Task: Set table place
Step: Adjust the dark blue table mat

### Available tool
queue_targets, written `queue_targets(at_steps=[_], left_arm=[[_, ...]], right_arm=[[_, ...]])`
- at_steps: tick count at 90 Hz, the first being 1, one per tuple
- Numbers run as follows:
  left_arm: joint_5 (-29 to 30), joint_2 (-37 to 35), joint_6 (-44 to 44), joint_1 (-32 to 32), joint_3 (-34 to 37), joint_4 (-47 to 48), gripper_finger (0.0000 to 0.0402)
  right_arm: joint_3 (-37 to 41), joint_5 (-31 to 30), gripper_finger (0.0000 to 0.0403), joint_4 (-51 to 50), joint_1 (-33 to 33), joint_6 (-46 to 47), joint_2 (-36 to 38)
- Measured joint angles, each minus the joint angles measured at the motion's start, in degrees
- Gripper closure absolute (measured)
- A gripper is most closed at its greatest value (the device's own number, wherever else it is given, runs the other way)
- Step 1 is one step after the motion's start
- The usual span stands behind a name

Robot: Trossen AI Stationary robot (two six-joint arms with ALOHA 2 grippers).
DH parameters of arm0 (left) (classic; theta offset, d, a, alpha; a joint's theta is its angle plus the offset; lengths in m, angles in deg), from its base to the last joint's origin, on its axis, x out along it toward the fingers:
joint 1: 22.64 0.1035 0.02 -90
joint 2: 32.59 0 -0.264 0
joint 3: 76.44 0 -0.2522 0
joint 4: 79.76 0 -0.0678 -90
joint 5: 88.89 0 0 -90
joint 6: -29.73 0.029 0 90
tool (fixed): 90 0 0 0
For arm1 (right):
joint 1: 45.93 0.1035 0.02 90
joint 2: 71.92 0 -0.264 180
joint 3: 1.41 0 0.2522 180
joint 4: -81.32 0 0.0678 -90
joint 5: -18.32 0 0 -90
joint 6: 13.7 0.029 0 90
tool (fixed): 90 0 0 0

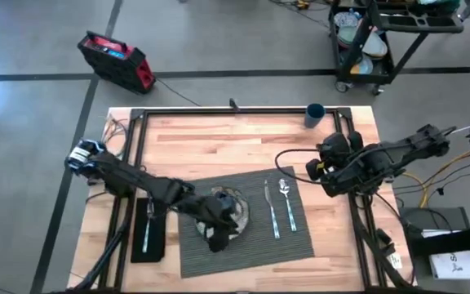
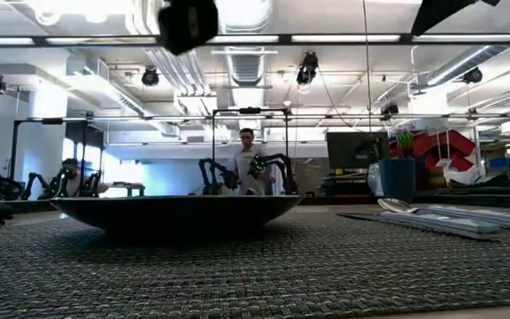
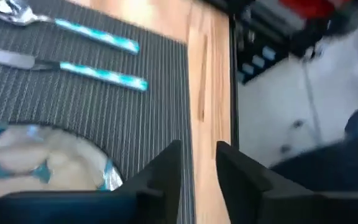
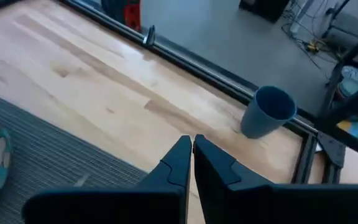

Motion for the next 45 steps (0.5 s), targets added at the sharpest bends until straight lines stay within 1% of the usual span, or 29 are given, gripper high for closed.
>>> queue_targets(at_steps=[9,17,26,33,38,45], left_arm=[[-1.8,-1.39,-0.86,0.31,4.1,-10.93,0.0347],[-5.59,-2.29,-2.3,0.87,6.49,-20.23,0.0362],[-8.08,-2.31,-4.51,1.8,9.11,-21.59,0.0378],[-9.21,-2.28,-8.43,2.78,11.83,-24.16,0.0386],[-9.62,-2.3,-11.36,3.19,13.86,-29.14,0.039],[-9.64,-2.48,-14.59,3.55,17.82,-39.53,0.0397]], right_arm=[[0.01,2.54,0.0401,0.12,0.0,-0.63,0.07],[0.01,2.81,0.0401,0.69,0.0,-0.48,0.07],[0.01,0.58,0.0401,1.31,0.0,0.62,-0.09],[0.03,-1.2,0.0401,3.05,0.0,0.83,-0.53],[0.03,-1.92,0.0401,4.07,0.0,0.53,-0.89],[0.03,-2.4,0.0401,5.28,0.0,0.22,-1.44]])
